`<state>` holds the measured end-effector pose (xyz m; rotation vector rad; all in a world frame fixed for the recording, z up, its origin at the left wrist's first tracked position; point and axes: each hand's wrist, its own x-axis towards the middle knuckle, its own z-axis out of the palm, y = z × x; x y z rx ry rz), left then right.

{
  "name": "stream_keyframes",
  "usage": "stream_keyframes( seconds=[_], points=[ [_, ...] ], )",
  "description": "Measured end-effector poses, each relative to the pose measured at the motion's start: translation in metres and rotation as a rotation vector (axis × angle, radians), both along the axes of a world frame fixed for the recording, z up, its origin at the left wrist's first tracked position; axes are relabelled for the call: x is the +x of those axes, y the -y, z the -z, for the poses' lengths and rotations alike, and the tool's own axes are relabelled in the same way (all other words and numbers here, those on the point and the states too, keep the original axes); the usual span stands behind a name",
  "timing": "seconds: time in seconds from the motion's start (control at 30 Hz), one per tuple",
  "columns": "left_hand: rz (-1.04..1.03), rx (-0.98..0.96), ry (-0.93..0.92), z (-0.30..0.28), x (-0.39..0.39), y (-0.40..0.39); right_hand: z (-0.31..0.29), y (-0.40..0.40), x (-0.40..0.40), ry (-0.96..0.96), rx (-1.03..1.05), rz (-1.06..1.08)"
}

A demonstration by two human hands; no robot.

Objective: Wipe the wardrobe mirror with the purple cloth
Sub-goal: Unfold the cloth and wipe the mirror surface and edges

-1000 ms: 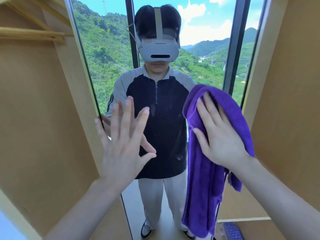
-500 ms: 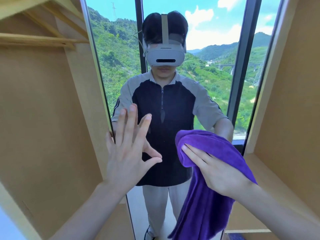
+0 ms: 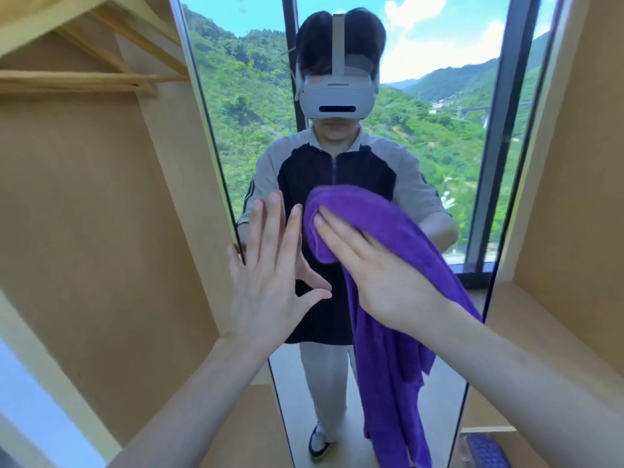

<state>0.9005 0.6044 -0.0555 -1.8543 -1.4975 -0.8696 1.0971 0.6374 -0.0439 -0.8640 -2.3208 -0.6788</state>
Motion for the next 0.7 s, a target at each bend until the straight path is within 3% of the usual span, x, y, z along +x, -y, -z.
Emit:
stream_keyframes(
  seconds=[0.13, 0.23, 0.37, 0.57, 0.7],
  points=[
    [0.052, 0.013, 0.032, 0.001, -0.007, -0.008, 0.053, 0.002, 0.016, 0.147, -0.23, -0.017],
    [0.041, 0.019, 0.012, 0.003, -0.01, -0.01, 0.082, 0.007, 0.039, 0.171, -0.259, 0.095],
    [0.003, 0.019, -0.003, 0.005, -0.008, -0.009, 0.107, 0.017, 0.07, 0.067, -0.215, 0.25],
    [0.01, 0.048, -0.011, 0.013, -0.006, -0.002, 0.138, 0.027, 0.077, -0.328, -0.213, 0.488],
    [0.029, 0.05, -0.002, 0.012, -0.005, -0.002, 0.149, 0.028, 0.058, -0.21, -0.301, 0.331]
  ],
)
